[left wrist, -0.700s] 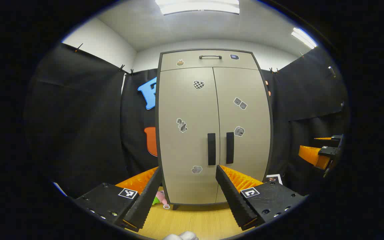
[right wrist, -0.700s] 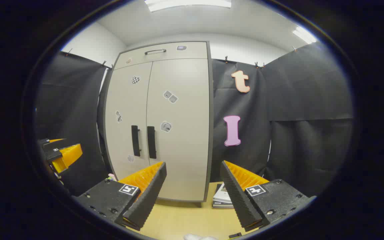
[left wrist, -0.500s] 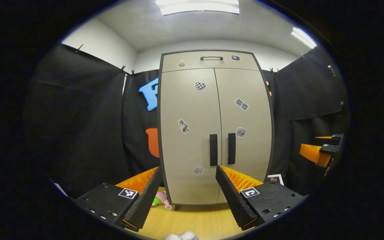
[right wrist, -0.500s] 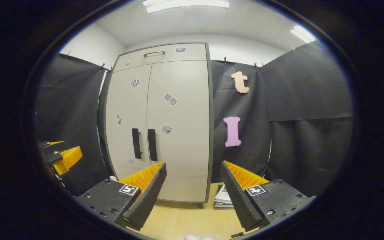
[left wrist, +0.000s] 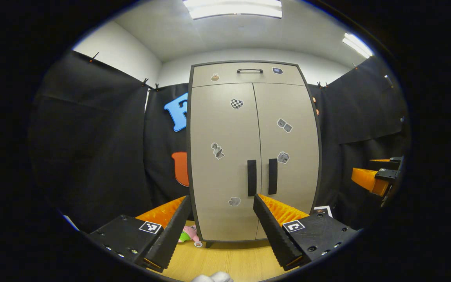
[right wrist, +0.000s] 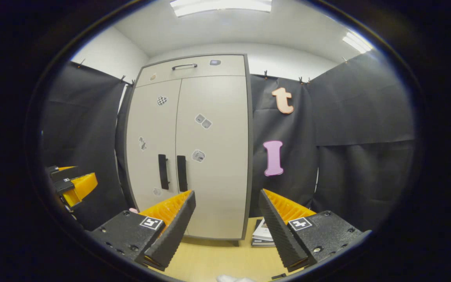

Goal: Open the right door of the double-door shoe cabinet with the right hand, and open the left door with the left hand.

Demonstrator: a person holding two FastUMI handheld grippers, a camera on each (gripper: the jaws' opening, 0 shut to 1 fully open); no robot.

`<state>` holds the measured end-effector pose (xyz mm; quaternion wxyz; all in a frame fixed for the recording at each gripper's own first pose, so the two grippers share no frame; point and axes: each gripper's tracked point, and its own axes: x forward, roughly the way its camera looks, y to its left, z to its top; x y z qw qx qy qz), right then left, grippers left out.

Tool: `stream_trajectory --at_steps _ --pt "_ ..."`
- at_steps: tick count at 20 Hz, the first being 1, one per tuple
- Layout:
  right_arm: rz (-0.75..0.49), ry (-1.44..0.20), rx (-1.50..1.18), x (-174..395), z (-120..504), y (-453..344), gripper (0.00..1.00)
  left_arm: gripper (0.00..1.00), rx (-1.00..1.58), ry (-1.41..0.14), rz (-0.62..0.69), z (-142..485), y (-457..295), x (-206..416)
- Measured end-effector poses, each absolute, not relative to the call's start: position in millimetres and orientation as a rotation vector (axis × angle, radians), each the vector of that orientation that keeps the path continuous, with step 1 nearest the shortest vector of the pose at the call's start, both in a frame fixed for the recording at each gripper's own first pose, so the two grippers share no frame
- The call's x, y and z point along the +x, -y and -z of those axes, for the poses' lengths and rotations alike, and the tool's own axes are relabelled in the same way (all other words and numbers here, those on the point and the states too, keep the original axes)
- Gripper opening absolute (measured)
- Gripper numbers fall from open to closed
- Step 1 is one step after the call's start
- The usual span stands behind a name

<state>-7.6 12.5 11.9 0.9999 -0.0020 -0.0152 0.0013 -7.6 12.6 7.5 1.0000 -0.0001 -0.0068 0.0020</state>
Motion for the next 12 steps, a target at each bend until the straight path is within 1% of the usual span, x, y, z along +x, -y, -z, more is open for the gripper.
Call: stream_trajectory --at_steps 6,12 --pt "-0.031 -0.024 -0.034 10 8 -34 1.00 0.96 0.010 -0.004 -0.024 3 -25 -12" --pt "-0.068 0.011 -0.010 50 9 -72 1.00 0.96 0.031 -0.017 -0.073 9 -47 -31"
